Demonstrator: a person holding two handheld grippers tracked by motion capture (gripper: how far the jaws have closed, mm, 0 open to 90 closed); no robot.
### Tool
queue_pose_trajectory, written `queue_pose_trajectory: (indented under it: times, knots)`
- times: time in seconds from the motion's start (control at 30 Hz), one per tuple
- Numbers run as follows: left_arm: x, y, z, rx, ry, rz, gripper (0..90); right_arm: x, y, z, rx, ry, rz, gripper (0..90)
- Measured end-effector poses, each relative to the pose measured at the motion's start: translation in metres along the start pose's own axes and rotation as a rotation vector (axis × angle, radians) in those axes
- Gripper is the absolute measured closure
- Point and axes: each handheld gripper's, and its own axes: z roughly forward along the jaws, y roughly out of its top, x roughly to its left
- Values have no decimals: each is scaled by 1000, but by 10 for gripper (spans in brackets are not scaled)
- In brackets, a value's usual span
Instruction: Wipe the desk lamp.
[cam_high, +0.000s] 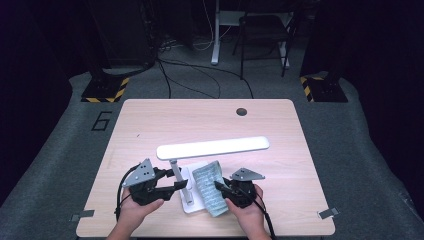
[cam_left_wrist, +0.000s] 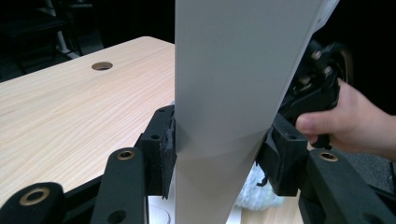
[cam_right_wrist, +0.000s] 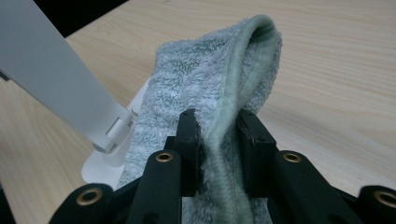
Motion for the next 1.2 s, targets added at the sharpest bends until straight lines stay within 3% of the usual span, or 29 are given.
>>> queue_pose_trajectory:
  times: [0.1, 0.2, 0.3, 0.37, 0.47, 0.6, 0.83, 0.93, 1.03, 1.13, 1.2]
  knots:
    - [-1, 0, 1, -6, 7, -2, 516, 3, -4, 9, 20, -21, -18, 713]
    - [-2, 0, 1, -5, 10, -5, 516, 4, -10, 22, 58, -48, -4, 691]
    - [-2, 0, 1, -5, 10, -10, 515, 3, -16, 31, 94, -73, 9, 613]
    - [-1, 1, 1, 0, 6, -10, 512, 0, -19, 33, 85, -73, 34, 555]
    - [0, 2, 2, -2, 2, -16, 509, -5, -19, 34, 91, -50, 70, 473]
    - [0, 3, 2, -8, -2, -22, 491, -8, -22, 33, 67, 31, 117, 402]
    - [1, 10, 5, -4, 9, -10, 464, -4, -26, 37, 88, 13, 59, 367]
    - [-2, 20, 4, -23, 18, 6, 459, 0, -26, 34, 95, 4, 22, 476]
    - [-2, 25, 0, -34, 8, 7, 468, 9, -25, 29, 89, -50, -54, 560]
    - [-1, 28, -1, -21, 0, 9, 478, 16, -28, 22, 95, -99, -126, 612]
    - [-2, 31, -1, -18, -3, 18, 497, 18, -28, 20, 102, -106, -134, 619]
